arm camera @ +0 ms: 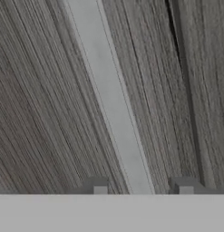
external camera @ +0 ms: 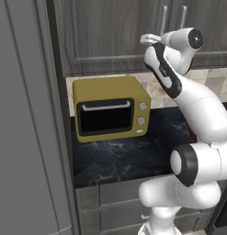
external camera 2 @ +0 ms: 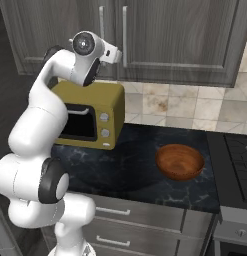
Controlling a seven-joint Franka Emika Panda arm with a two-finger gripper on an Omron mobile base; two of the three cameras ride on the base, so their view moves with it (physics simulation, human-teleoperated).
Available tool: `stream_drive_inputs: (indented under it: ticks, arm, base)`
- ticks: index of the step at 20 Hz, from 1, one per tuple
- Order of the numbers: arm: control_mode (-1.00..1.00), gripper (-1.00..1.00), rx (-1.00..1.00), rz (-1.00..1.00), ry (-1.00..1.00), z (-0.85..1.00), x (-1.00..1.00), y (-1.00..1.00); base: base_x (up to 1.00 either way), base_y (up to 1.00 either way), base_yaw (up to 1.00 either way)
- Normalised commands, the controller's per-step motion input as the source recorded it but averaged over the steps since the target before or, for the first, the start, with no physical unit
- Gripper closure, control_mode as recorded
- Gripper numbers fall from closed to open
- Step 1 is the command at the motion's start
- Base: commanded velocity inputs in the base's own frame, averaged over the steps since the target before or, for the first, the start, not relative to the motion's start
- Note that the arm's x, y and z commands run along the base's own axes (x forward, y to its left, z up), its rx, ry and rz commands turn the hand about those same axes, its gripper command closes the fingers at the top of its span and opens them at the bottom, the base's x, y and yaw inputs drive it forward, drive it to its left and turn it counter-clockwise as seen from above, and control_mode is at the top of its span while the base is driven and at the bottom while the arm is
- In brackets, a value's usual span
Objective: Open the cabinet and move the ladle to the pot. Then close the cabinet.
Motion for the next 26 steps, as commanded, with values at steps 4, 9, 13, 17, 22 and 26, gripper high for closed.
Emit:
stream_drive_inputs:
  ticks: [4,9,13,17,22,26]
  arm:
    - [-1.00,1.00,-0.18,0.00,0.02,0.01,-0.01,0.22]
    - [-1.00,1.00,-0.10,0.00,0.06,0.05,-0.13,0.00]
    - [-1.00,1.00,0.00,0.00,0.12,0.21,-0.28,0.00]
    - [-1.00,1.00,0.06,0.00,0.12,0.26,-0.43,0.00]
    - [-1.00,1.00,0.12,0.00,0.06,0.21,-0.65,0.05]
    - [-1.00,1.00,0.09,0.00,0.00,0.07,-0.85,0.23]
  base:
    - [0.00,0.00,0.00]
    - [0.00,0.00,0.00]
    - [0.00,0.00,0.00]
    - [0.00,0.00,0.00]
    - [0.00,0.00,0.00]
    - [0.00,0.00,0.00]
